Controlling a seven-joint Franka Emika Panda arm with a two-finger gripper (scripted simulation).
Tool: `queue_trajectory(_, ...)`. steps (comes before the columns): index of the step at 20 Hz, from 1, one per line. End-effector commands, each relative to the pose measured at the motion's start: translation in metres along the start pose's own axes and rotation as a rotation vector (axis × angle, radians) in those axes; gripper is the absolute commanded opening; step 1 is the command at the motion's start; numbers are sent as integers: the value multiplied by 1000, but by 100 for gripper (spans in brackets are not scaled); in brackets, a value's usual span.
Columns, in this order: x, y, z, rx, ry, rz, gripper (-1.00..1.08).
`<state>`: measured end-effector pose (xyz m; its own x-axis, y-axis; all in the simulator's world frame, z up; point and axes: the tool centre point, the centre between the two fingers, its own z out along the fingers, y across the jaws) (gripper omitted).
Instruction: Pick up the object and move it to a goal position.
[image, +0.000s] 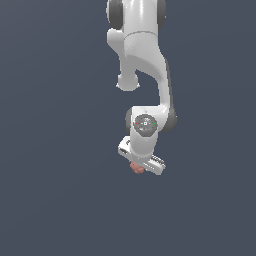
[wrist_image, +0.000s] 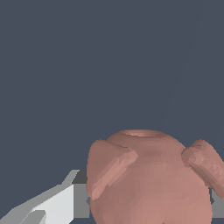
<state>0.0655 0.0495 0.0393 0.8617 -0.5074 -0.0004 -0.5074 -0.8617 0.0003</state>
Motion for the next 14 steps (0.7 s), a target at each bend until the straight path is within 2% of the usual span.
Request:
queue_trajectory(1, 0, 0, 0, 0, 0, 0, -100)
queue_trajectory(8, 1, 0, -4, 2, 2, -6, -100)
queue_trajectory(14, 9, -5, -35, 16, 16, -55, -100)
